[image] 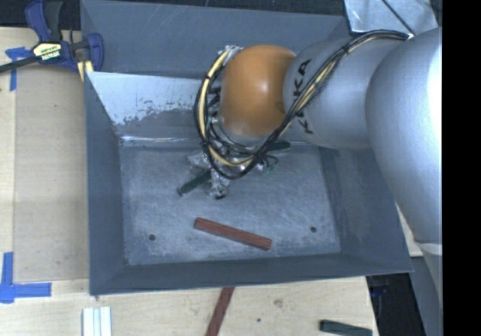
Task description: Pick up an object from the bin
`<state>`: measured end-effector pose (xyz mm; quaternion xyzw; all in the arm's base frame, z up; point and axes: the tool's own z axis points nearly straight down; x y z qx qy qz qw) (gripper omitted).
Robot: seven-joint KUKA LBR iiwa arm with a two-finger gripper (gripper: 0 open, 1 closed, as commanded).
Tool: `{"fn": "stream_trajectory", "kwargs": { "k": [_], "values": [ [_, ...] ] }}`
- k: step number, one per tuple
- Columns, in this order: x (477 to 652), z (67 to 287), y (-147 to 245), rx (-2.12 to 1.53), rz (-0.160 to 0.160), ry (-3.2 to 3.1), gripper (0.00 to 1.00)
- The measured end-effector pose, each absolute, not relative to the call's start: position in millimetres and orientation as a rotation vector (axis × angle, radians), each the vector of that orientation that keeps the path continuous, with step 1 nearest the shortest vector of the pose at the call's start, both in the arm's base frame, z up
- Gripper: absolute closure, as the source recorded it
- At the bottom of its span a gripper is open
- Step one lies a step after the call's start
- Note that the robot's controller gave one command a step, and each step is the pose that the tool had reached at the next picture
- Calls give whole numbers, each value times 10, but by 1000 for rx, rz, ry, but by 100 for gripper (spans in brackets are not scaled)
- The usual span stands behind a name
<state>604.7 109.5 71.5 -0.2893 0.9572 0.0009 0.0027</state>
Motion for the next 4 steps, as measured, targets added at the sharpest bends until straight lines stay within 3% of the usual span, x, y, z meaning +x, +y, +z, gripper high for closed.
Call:
{"fn": "stream_trajectory", "kwargs": {
  "k": [1,2,3,4],
  "values": [
    [6047,715,1095,-907,3,3002,100],
    [5876,1975,1216,-967,1,2985,100],
    [5876,1974,1215,-966,1,2986,100],
    [5809,2145,1109,-1086,3,2949,100]
  ]
}}
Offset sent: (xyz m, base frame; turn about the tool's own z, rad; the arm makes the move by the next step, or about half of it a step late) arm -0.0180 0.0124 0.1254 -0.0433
